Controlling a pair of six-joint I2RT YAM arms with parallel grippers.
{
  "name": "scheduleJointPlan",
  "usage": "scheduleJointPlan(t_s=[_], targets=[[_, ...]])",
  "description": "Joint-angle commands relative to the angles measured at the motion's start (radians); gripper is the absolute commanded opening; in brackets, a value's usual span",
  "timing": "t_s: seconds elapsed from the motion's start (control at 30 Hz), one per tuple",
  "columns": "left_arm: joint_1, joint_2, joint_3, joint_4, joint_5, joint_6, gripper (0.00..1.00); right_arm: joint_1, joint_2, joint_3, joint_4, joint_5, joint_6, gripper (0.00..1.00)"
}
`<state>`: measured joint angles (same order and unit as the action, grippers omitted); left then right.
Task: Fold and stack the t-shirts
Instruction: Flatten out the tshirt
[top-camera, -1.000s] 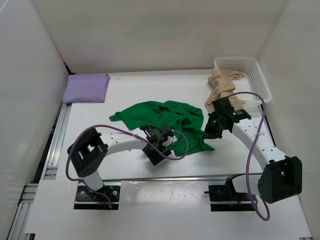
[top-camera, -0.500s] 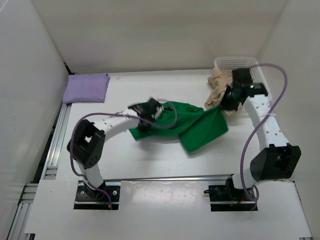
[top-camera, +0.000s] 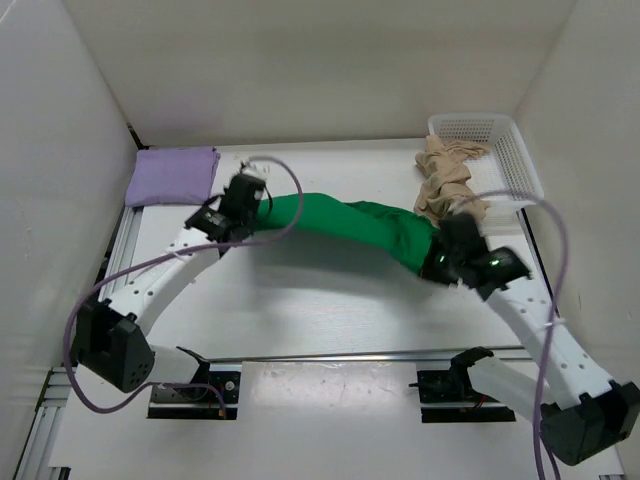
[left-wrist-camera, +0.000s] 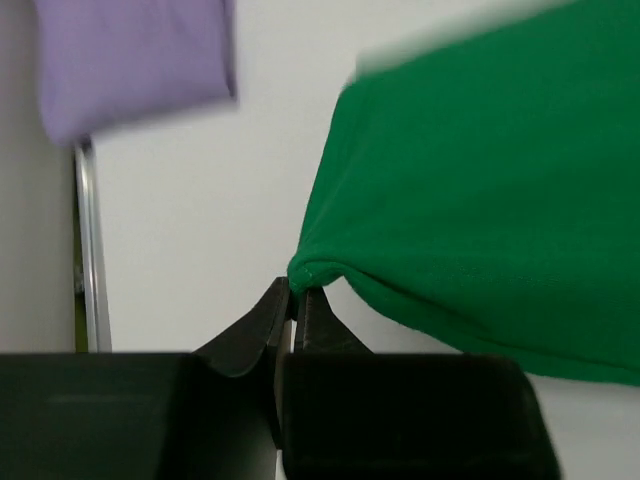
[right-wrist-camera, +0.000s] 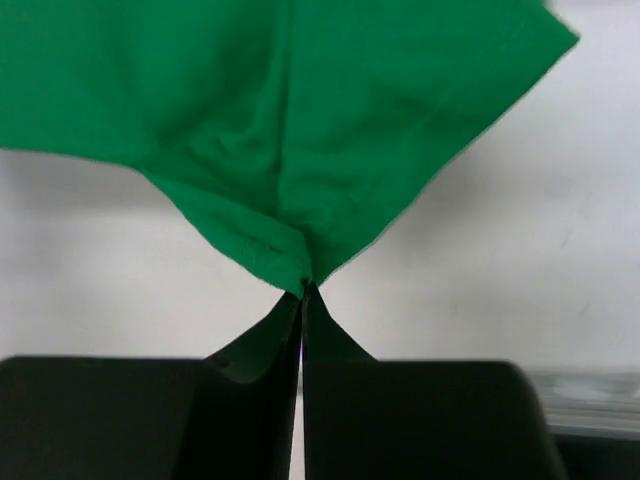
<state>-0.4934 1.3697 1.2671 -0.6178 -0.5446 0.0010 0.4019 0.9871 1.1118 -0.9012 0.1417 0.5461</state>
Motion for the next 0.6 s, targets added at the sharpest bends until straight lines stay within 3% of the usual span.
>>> scheduleJointPlan(t_s=[0.0, 0.1, 0.13, 0.33, 0.47, 0.57], targets=[[-0.045, -0.023, -0.196, -0.066, 0.006, -0.001, 0.1, 0.083, -0.047, -0.358, 0.022, -0.077, 0.234, 0.0], [-0.054, -0.049, -0.369, -0.066, 0.015, -0.001, 0.1, 0.132, -0.096, -0.597, 0.125, -0.181, 0.354, 0.43], [-0.054, -0.064, -0.433, -0.066, 0.027, -0.001, 0.1, 0.132, -0.096, -0.613, 0.125, -0.195, 0.354, 0.51], [-0.054, -0.107, -0.541, -0.066, 0.064, -0.001, 0.1, 0.12, -0.085, -0.433, 0.01, -0.061, 0.252, 0.57], [-0.045, -0.107, -0.541, -0.066, 0.075, -0.001, 0.1, 0.08, -0.048, -0.351, 0.021, 0.025, 0.224, 0.57], [-0.024, -0.107, -0.541, -0.066, 0.086, -0.001, 0.1, -0.024, 0.047, -0.32, 0.079, 0.039, 0.169, 0.58]])
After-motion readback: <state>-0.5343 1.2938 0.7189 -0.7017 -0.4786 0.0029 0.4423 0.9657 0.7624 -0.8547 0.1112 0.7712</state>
